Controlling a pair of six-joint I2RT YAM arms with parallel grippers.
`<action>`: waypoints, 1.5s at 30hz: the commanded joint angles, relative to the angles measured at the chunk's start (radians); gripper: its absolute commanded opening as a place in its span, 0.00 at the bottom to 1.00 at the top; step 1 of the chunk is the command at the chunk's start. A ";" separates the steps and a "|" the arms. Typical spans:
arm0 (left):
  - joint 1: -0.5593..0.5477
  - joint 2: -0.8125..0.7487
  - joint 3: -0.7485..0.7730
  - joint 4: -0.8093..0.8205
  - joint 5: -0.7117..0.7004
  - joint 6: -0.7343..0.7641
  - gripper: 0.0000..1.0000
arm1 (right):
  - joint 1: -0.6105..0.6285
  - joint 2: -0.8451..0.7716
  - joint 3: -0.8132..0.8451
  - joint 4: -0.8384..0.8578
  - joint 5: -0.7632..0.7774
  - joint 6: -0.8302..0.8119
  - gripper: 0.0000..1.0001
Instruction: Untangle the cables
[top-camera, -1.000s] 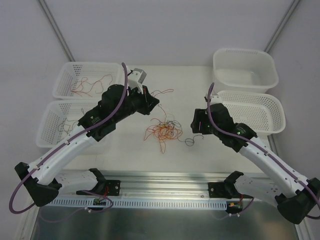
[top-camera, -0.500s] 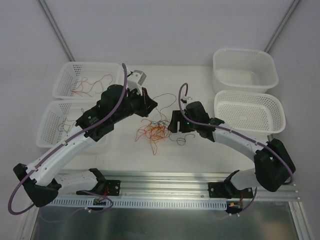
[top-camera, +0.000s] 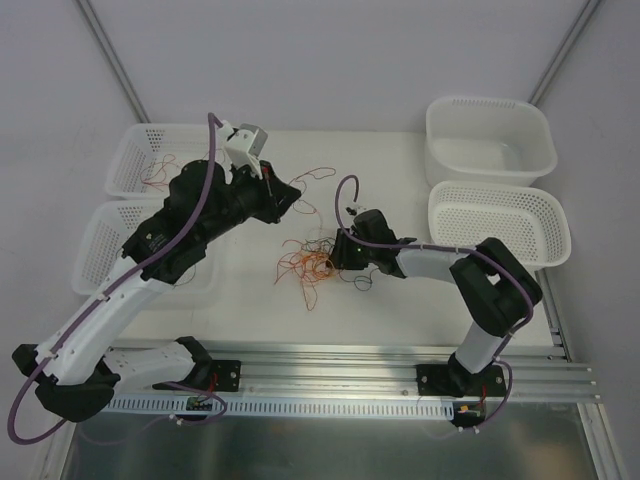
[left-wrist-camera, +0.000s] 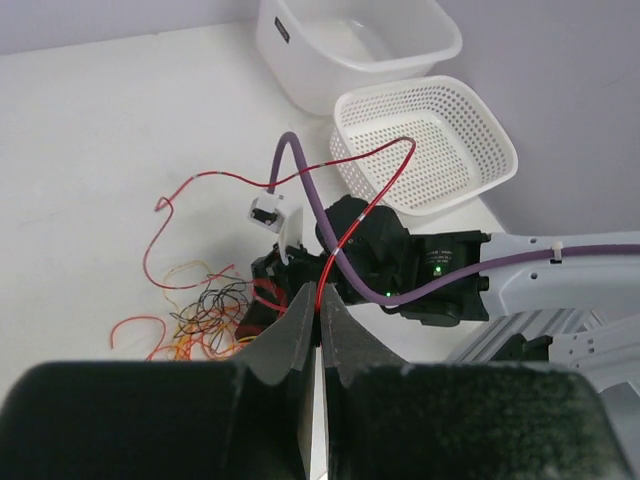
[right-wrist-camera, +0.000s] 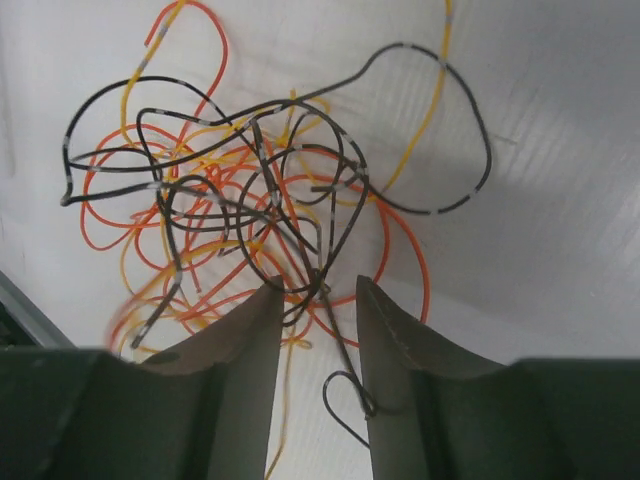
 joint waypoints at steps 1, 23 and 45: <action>0.036 -0.037 0.125 -0.037 -0.013 0.029 0.00 | -0.008 -0.013 0.023 0.009 0.048 0.021 0.36; 0.364 0.227 0.420 -0.158 -0.176 0.247 0.00 | -0.196 -0.483 -0.020 -0.560 0.227 -0.155 0.52; 0.862 0.817 0.696 -0.087 -0.030 0.175 0.00 | -0.193 -0.846 -0.004 -0.806 0.299 -0.280 0.98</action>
